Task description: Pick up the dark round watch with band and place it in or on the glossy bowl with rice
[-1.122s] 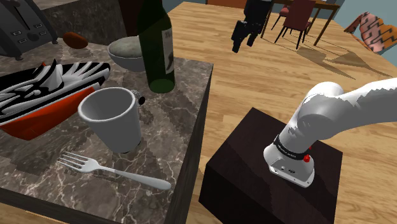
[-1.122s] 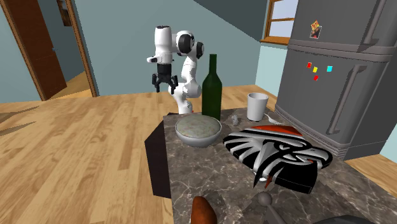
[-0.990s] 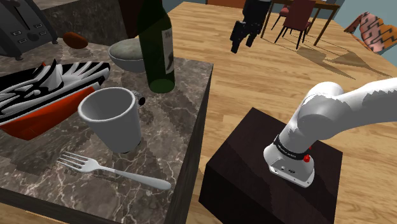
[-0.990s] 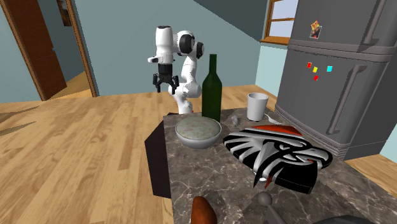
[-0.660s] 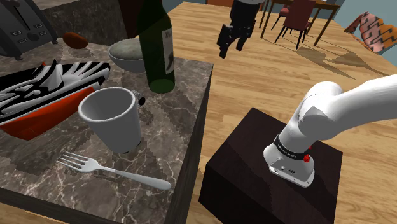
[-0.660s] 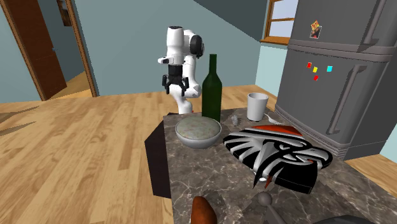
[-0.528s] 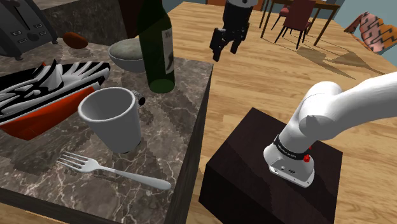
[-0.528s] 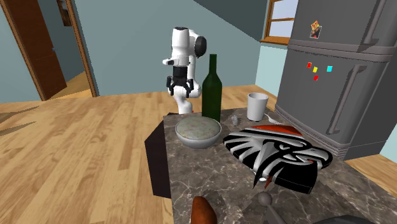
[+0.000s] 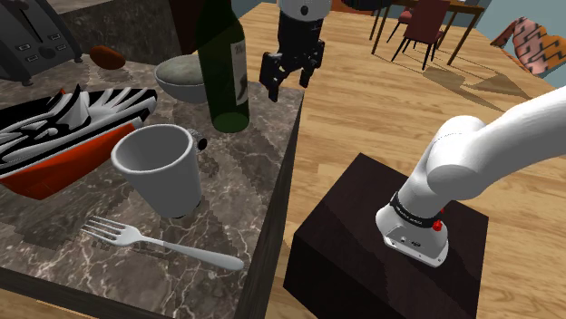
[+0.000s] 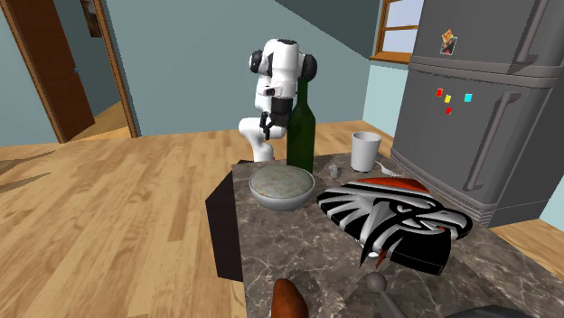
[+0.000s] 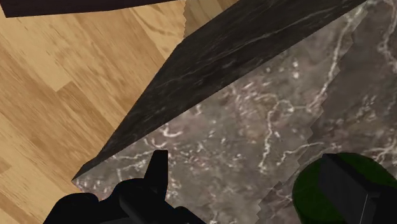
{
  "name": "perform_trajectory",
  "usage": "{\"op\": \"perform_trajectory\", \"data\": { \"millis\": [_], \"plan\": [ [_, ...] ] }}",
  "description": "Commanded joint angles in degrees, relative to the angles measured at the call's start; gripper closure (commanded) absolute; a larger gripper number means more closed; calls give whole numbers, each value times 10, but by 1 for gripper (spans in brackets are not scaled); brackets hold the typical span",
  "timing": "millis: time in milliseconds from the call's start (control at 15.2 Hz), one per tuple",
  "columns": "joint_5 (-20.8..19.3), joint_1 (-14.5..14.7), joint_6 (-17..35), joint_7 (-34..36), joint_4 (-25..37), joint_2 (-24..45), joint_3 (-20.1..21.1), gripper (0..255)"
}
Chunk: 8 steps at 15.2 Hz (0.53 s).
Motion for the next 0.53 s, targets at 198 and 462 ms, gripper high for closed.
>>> {"op": "perform_trajectory", "data": {
  "millis": [198, 462],
  "plan": [
    [-10, -3, 10, 84, 68, 78, 73, 0],
    [-40, -9, 12, 157, 135, 154, 132, 0]
  ]
}}
